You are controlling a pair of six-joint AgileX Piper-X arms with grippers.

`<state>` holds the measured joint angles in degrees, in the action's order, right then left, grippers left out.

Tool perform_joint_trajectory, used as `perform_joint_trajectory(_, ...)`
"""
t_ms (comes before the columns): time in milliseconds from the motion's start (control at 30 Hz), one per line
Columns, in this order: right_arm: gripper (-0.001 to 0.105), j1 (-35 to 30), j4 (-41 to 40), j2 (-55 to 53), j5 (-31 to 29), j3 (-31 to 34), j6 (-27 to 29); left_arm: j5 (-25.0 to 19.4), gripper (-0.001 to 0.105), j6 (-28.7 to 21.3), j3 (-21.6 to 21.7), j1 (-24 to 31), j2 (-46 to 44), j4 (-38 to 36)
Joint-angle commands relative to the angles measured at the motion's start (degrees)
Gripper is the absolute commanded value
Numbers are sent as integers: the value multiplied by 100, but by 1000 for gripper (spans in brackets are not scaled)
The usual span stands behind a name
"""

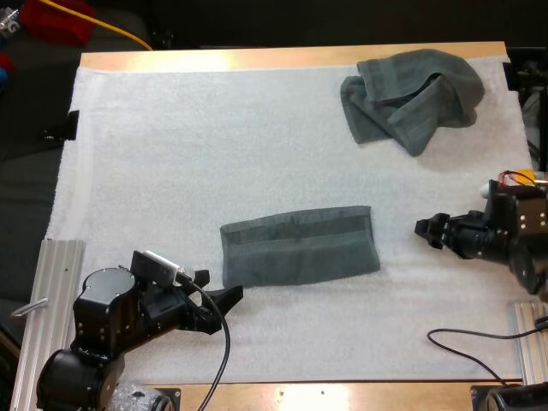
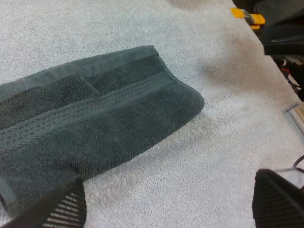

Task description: Pick towel from pile, fold and stack

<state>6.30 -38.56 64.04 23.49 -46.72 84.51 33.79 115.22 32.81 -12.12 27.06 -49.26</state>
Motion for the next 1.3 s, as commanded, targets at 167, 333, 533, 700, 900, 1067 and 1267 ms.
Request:
perform_joint_trajectory(167,57,-346,114,703,992,-44,427,71,70,29,40,-36,-30,6)
perform_joint_trajectory(333,57,-345,497,1259,1418,-44,535,71,70,29,40,-36,-30,-49)
perform_joint_trajectory(533,57,-336,1038,1921,1868,-44,437,71,70,18,40,-36,-30,-288)
perform_joint_trajectory(700,57,-143,1369,2367,1930,-44,273,71,70,-30,40,-36,-30,-319)
perform_joint_trajectory(900,57,242,1952,2713,1917,-44,-78,71,70,-30,40,-36,-30,-319)
perform_joint_trajectory(1067,57,486,2509,3027,1932,-44,-657,71,70,-30,40,-36,-30,-319)
perform_joint_trajectory(1267,57,901,2810,3292,2048,-44,-1016,71,70,-30,40,-36,-30,-319)
